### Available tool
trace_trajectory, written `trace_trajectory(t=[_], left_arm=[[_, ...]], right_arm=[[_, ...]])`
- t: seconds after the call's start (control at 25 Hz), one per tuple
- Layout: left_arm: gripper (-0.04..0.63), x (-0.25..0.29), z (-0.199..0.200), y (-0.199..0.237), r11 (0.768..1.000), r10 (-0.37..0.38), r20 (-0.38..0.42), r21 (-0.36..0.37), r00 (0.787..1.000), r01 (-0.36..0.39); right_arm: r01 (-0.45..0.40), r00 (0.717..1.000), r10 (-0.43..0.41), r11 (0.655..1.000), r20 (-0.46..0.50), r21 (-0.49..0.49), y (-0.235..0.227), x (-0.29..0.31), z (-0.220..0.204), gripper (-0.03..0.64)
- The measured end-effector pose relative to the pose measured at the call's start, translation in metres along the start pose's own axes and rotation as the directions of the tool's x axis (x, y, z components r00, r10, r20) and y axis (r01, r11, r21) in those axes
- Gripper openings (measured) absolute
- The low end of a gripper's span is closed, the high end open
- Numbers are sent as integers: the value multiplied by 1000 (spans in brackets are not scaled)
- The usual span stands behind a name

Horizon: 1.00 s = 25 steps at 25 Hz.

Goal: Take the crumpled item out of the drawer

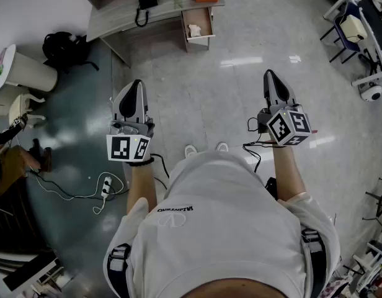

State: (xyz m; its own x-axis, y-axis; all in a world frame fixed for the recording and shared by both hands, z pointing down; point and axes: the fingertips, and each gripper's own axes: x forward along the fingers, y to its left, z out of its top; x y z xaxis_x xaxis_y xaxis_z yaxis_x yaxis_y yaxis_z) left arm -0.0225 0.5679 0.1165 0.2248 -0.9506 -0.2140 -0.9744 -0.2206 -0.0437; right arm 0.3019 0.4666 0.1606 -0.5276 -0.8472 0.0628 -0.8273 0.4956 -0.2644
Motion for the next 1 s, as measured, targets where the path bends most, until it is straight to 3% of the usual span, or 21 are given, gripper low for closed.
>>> trace_trajectory(t=[0.44, 1.0], left_arm=[[0, 12, -1, -23, 1000, 0, -8, 9, 1000, 0], [0, 38, -6, -83, 1000, 28, -18, 16, 999, -27]], right_arm=[[-21, 1000, 21, 1000, -4, 14, -20, -4, -2, -3], [-92, 994, 94, 995, -50, 50, -71, -13, -3, -2]])
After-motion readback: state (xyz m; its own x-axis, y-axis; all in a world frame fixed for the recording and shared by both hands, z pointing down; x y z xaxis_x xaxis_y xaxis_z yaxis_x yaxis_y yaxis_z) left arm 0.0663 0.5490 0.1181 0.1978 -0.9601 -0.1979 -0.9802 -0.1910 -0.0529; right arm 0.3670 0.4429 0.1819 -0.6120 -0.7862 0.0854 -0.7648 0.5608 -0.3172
